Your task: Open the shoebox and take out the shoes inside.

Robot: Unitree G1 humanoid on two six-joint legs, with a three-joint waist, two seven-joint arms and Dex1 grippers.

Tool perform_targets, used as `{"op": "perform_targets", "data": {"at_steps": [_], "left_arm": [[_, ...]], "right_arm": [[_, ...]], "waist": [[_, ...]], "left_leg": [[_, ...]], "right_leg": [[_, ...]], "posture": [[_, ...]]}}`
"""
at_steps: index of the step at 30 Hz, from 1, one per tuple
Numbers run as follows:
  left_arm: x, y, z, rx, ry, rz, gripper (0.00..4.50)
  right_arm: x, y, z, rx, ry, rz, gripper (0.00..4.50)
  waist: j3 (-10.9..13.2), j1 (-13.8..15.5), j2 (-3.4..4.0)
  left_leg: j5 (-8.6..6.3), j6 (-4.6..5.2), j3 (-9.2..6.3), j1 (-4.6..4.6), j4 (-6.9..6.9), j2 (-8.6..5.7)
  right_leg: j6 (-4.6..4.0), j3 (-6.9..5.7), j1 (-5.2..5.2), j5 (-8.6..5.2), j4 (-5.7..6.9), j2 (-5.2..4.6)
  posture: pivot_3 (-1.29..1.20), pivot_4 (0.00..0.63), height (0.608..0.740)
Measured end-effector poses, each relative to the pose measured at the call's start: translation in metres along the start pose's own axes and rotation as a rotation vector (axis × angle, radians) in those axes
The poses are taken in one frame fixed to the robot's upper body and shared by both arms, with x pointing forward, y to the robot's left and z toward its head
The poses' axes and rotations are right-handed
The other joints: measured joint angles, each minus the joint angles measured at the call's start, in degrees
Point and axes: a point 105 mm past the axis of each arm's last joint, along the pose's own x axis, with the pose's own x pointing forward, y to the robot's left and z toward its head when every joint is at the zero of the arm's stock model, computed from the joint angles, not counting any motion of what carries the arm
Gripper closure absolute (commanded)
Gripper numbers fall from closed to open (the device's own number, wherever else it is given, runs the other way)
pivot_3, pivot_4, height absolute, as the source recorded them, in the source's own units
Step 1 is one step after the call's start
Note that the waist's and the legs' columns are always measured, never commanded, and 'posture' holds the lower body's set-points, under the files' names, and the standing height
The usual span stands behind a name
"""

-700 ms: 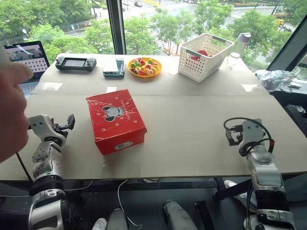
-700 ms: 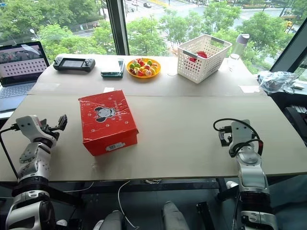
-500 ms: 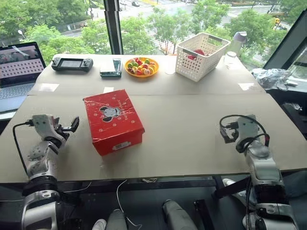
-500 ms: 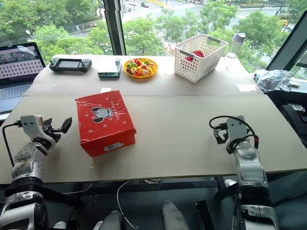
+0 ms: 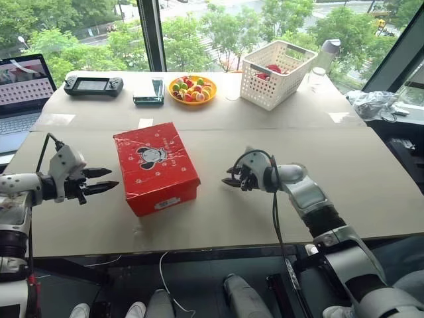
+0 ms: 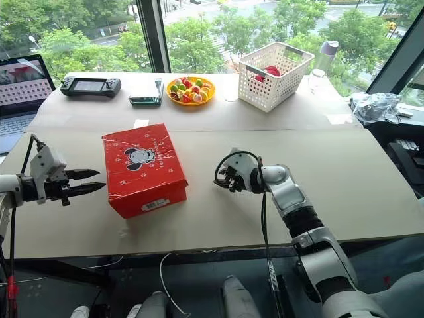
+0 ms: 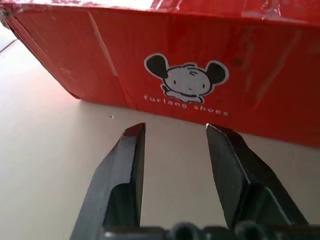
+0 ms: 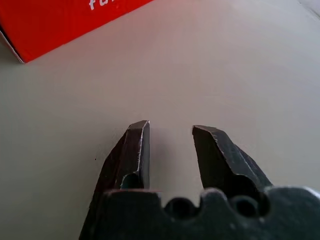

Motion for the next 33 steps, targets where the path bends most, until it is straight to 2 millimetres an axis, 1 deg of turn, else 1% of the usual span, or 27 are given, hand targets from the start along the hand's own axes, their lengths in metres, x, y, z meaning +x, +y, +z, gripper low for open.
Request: {"op": "perform_targets", "data": {"at_steps": [1,2,4,7,10,11,13,16,17,21,22,24,27,30,33], "left_arm": [[-0.001,0.0,0.001,0.004,0.005,-0.004,4.3],[-0.002,-0.001,0.002,0.01,0.008,-0.006,4.47],[-0.003,-0.001,0.001,0.023,0.027,-0.007,4.47],[-0.002,-0.003,-0.007,0.05,0.09,-0.015,4.47],[0.011,-0.006,-0.013,0.054,0.116,-0.03,4.47],[0.021,-0.008,-0.014,0.064,0.114,-0.044,4.47],[0.034,-0.01,-0.011,0.091,0.11,-0.064,4.47],[0.056,-0.004,0.001,0.126,0.091,-0.069,4.47],[0.067,-0.003,0.006,0.141,0.083,-0.072,4.47],[0.096,-0.003,0.022,0.177,0.051,-0.107,4.47],[0.1,-0.004,0.024,0.185,0.048,-0.113,4.47],[0.117,-0.007,0.034,0.214,0.034,-0.136,4.47],[0.138,-0.017,0.042,0.205,0.005,-0.179,4.47],[0.146,-0.022,0.043,0.209,-0.002,-0.19,4.47],[0.147,-0.021,0.043,0.222,-0.003,-0.181,4.47]], "right_arm": [[0.007,0.001,0.004,-0.02,-0.003,0.014,4.43],[0.011,0.002,0.007,-0.04,-0.002,0.023,4.5],[0.022,0.004,0.014,-0.089,-0.003,0.046,4.5],[0.036,0.012,0.024,-0.105,-0.022,0.069,4.5],[0.05,0.027,0.036,-0.118,-0.05,0.116,4.5],[0.056,0.034,0.04,-0.127,-0.057,0.14,4.5],[0.059,0.039,0.044,-0.139,-0.065,0.154,4.5],[0.05,0.033,0.04,-0.125,-0.059,0.123,4.5],[0.044,0.029,0.036,-0.108,-0.054,0.099,4.5],[0.025,0.02,0.017,-0.065,-0.013,0.027,4.5],[0.022,0.017,0.015,-0.057,-0.011,0.012,4.5],[0.007,0.007,0.003,-0.038,0.021,-0.043,4.5],[-0.01,-0.005,-0.01,-0.028,0.054,-0.111,4.5],[-0.018,-0.01,-0.016,-0.015,0.07,-0.143,4.5],[-0.024,-0.012,-0.019,0.004,0.079,-0.159,4.5]], "waist": [[0.0,0.0,0.01],[0.0,0.0,0.02],[0.0,-0.3,0.02],[0.0,-0.5,0.02],[0.0,-0.4,0.06],[0.0,-0.3,0.06],[0.1,0.1,0.09],[0.1,1.6,0.15],[0.1,2.3,0.17],[0.1,3.6,0.22],[0.2,3.7,0.25],[0.2,4.3,0.28],[0.2,5.0,0.31],[0.2,5.0,0.31],[0.2,5.0,0.33]], "left_leg": [[0.0,0.0,-0.06,0.01,-0.01,0.0],[0.0,0.0,-0.11,0.02,-0.01,0.0],[0.0,0.0,-0.16,0.08,0.0,0.01],[0.02,-0.01,-0.28,0.15,0.05,0.0],[0.02,-0.01,-0.45,0.14,0.2,-0.01],[0.04,-0.03,-0.55,0.12,0.25,-0.01],[0.04,-0.04,-0.68,0.03,0.46,-0.02],[0.04,-0.05,-0.85,-0.08,0.75,-0.08],[0.04,-0.05,-0.85,-0.09,0.78,-0.08],[0.05,-0.05,-0.91,-0.12,0.76,-0.09],[0.05,-0.05,-0.9,-0.12,0.76,-0.09],[0.05,-0.05,-0.91,-0.12,0.76,-0.09],[0.05,-0.06,-0.91,-0.14,0.81,-0.12],[0.05,-0.06,-0.93,-0.13,0.8,-0.11],[0.06,-0.06,-0.93,-0.13,0.79,-0.12]], "right_leg": [[-0.03,-0.07,0.01,-0.02,0.05,0.01],[-0.06,-0.12,0.01,-0.04,0.1,0.02],[-0.12,-0.16,0.01,-0.08,0.28,0.03],[-0.19,-0.23,0.01,-0.24,0.63,0.06],[-0.21,-0.32,0.0,-0.32,0.91,0.13],[-0.21,-0.4,0.02,-0.31,0.93,0.15],[-0.2,-0.52,0.06,-0.3,0.96,0.14],[-0.14,-0.66,0.17,-0.27,0.99,0.12],[-0.13,-0.67,0.18,-0.26,0.99,0.12],[-0.14,-0.72,0.17,-0.26,1.0,0.13],[-0.14,-0.71,0.17,-0.26,1.0,0.13],[-0.14,-0.72,0.18,-0.27,1.0,0.12],[-0.13,-0.72,0.2,-0.26,0.98,0.1],[-0.13,-0.72,0.2,-0.26,1.0,0.12],[-0.13,-0.72,0.2,-0.26,1.0,0.11]], "posture": [[0.0,0.15,0.702],[0.0,0.15,0.702],[0.0,0.15,0.702],[0.0,0.15,0.702],[0.0,0.15,0.702],[0.0,0.15,0.702],[0.0,0.15,0.702],[0.0,0.15,0.702],[0.0,0.15,0.702],[0.0,0.15,0.702],[0.0,0.15,0.702],[0.0,0.15,0.702],[0.0,0.15,0.702],[0.0,0.15,0.702],[0.0,0.15,0.702]]}}
